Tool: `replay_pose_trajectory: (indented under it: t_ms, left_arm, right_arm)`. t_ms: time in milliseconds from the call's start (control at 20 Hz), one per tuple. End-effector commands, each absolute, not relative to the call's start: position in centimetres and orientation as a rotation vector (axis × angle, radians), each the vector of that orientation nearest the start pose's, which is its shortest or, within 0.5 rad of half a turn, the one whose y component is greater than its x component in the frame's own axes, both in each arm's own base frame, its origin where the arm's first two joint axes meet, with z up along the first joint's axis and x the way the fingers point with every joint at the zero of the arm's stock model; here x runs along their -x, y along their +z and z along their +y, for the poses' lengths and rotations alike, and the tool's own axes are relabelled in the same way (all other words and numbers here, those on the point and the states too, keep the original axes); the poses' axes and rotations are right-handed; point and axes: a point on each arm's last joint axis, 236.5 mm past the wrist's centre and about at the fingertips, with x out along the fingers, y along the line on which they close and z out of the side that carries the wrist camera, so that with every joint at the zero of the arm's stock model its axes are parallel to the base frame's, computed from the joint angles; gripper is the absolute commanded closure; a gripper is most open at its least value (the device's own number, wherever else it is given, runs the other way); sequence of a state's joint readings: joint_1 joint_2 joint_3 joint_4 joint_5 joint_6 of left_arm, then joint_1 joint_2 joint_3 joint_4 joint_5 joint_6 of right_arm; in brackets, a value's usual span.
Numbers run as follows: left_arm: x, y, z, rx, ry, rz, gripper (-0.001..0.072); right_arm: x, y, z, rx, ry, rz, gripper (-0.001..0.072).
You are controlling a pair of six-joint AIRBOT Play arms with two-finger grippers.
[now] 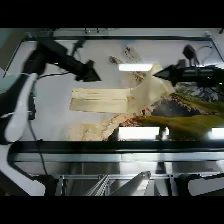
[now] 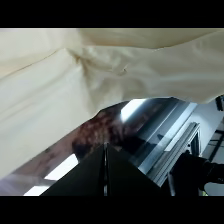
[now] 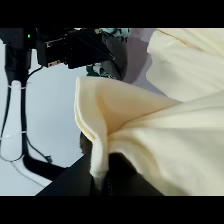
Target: Fold the shirts.
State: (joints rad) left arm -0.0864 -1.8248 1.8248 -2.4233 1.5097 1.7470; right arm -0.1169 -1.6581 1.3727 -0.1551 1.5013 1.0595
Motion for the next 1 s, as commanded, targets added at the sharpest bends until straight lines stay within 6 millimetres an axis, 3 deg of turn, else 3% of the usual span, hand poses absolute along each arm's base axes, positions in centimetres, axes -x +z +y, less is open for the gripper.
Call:
replay_pose_trajectory:
  t_ms: [0,100,200,250,300,350,450,500,550,600,700,750,800,850,950]
  left_arm:
    - [-41.9,8.7,-11.3,0.572,-0.705,1.319,0.0691]
    - [-40.1,7.9,-8.0,0.625,-0.646,1.303,0.0691]
    - [-38.3,6.3,-6.3,0.680,-0.601,1.299,0.0691]
    - [-37.3,5.4,-6.1,0.708,-0.598,1.297,0.0691]
    - [-36.4,4.2,-6.2,0.726,-0.585,1.309,0.0691]
    - [-35.9,3.1,-6.4,0.743,-0.566,1.316,0.0690]
    - [-34.7,1.1,-7.5,0.749,-0.571,1.350,0.0691]
    - [-34.4,0.5,-8.1,0.749,-0.578,1.369,0.0691]
    - [-34.4,0.2,-8.5,0.743,-0.586,1.378,0.0691]
    - [-34.5,0.3,-9.2,0.741,-0.608,1.385,0.0691]
    - [-34.4,1.1,-10.5,0.724,-0.677,1.411,0.0691]
    - [-34.6,1.5,-11.0,0.707,-0.699,1.415,0.0691]
    - [-34.9,1.7,-11.5,0.686,-0.713,1.411,0.0691]
    - [-35.2,1.9,-11.9,0.671,-0.726,1.410,0.0690]
    - [-35.6,1.9,-12.9,0.645,-0.754,1.417,0.0691]
  right_arm:
    - [-45.1,11.3,30.3,-0.901,0.974,0.966,0.0695]
    - [-45.3,8.3,38.2,-0.853,0.923,0.951,0.0695]
    - [-45.4,4.9,44.8,-0.813,0.894,0.935,0.0694]
    - [-45.0,3.7,47.9,-0.814,0.907,0.936,0.0634]
    - [-44.5,3.0,50.6,-0.826,0.936,0.933,0.0383]
    - [-43.8,2.5,52.9,-0.854,0.971,0.938,0.0241]
    - [-42.5,2.8,54.7,-0.877,1.049,0.964,0.0251]
    - [-42.4,3.5,54.2,-0.880,1.082,0.973,0.0265]
    - [-42.2,4.7,53.4,-0.871,1.131,0.974,0.0388]
    - [-42.1,6.1,52.2,-0.867,1.182,0.980,0.0408]
    - [-42.6,9.9,48.5,-0.871,1.277,0.972,0.0346]
    - [-43.1,11.3,46.4,-0.879,1.284,0.985,0.0354]
    - [-43.8,11.9,44.0,-0.849,1.265,0.998,0.0416]
    - [-44.6,11.3,41.7,-0.797,1.208,1.035,0.0419]
    - [-45.8,7.8,36.3,-0.654,1.010,1.166,0.0418]
